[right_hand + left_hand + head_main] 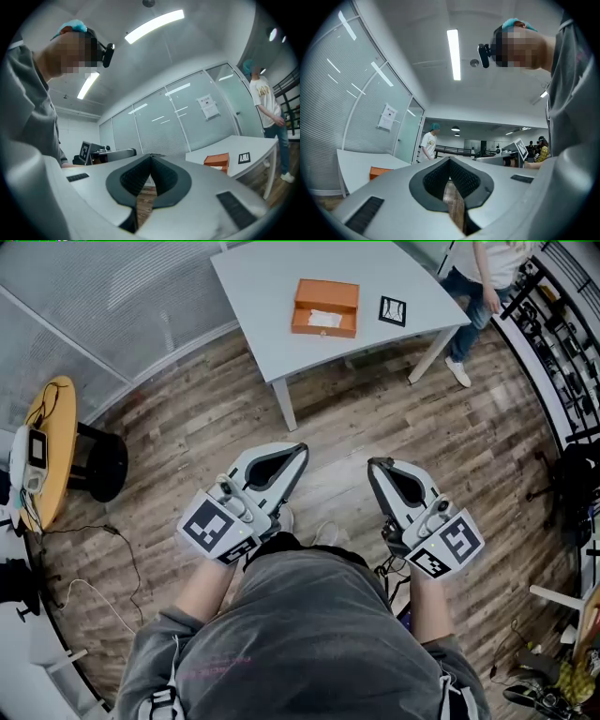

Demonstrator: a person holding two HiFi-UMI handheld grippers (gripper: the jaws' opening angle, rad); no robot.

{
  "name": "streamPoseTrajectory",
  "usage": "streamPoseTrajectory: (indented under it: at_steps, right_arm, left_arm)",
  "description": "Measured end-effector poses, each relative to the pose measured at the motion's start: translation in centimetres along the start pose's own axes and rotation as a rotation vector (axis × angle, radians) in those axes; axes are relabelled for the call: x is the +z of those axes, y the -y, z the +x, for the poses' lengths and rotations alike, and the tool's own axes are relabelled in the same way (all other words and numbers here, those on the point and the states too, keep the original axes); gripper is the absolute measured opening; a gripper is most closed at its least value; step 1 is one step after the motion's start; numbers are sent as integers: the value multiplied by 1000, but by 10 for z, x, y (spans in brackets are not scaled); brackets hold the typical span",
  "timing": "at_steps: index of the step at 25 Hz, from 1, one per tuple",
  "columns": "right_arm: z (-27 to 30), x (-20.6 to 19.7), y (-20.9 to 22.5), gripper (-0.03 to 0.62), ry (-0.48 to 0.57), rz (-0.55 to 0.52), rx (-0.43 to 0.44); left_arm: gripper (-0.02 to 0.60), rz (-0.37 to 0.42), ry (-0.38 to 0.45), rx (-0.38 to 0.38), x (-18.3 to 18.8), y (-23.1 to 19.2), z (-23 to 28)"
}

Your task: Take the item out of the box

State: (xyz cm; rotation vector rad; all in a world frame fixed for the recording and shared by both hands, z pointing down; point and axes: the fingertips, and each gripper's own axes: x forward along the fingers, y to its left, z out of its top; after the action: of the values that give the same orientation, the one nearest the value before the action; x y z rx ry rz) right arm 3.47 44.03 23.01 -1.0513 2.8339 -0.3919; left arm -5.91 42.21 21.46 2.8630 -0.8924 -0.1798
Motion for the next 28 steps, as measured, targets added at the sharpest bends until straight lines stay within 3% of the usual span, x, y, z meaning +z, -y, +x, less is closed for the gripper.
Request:
streamPoseTrajectory:
  at_steps: [18,28]
  right_arm:
    - [1,-2,32,5,-25,12,21]
    - [43,1,69,5,-38,27,12]
  left_arm:
    - [11,-11,2,28,-11,-12,26]
    - [11,-34,-7,17,-12,-64,55]
